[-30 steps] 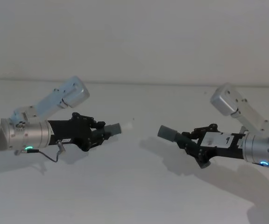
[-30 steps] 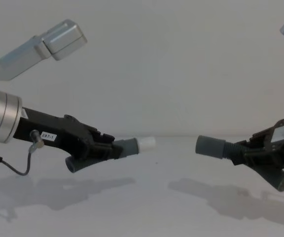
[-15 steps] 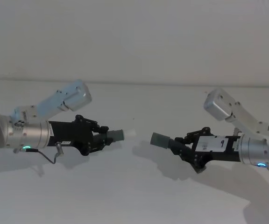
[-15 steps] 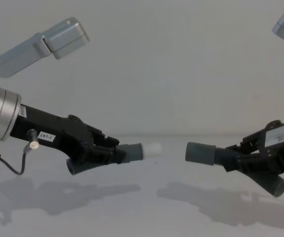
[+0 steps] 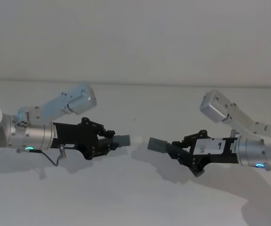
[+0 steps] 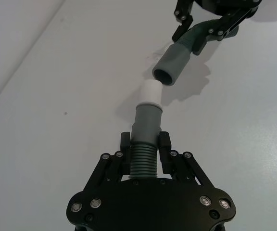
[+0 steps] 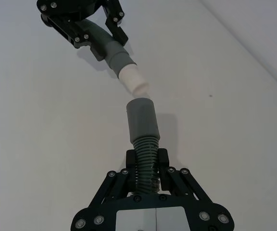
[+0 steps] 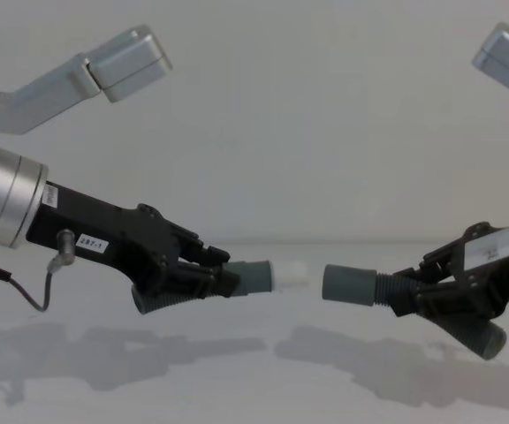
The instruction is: Use both hands to pick up one end of the pipe from the table, align the ends, and insert them.
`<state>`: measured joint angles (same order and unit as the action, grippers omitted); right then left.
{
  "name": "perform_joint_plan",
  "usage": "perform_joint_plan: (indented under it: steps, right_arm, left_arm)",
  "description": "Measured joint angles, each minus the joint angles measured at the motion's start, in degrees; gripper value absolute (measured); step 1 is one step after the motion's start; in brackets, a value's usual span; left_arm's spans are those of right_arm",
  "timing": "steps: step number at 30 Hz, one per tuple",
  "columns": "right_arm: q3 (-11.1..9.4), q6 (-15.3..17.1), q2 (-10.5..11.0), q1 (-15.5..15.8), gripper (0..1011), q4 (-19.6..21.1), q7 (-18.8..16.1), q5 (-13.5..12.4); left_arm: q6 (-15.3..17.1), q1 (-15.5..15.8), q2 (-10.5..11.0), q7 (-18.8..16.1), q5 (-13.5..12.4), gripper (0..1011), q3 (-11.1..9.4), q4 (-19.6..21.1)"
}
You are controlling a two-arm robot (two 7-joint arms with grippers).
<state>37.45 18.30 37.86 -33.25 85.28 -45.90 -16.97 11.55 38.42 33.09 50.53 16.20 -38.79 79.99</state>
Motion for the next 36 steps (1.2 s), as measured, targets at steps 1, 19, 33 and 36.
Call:
perform_joint_plan:
  steps: [1, 19, 33, 36]
  right_arm:
    - [0.16, -0.04, -0.05, -0.16, 264, -0.17, -0.16, -0.03]
    - [1.33, -0.84, -0.24, -1.48, 264, -1.77, -1.28, -0.92]
    - [1.59, -2.04, 0.08, -1.78, 264, -2.21, -1.62, -2.02]
    - [1.71, -2.35, 0.15, -1.87, 264, -2.35, -1.77, -2.22]
  left_arm:
    - [-0.17, 0.12, -0.01, 0.20, 0.01, 334, -0.21, -0.06]
    - [-1.02, 1.45, -0.20, 1.36, -0.05, 334, -2.15, -0.46]
    - [-1.04, 2.21, -0.42, 1.37, 0.01, 334, -3.15, -0.99]
    - [-1.10, 2.36, -0.51, 1.38, 0.10, 334, -3.31, -1.21]
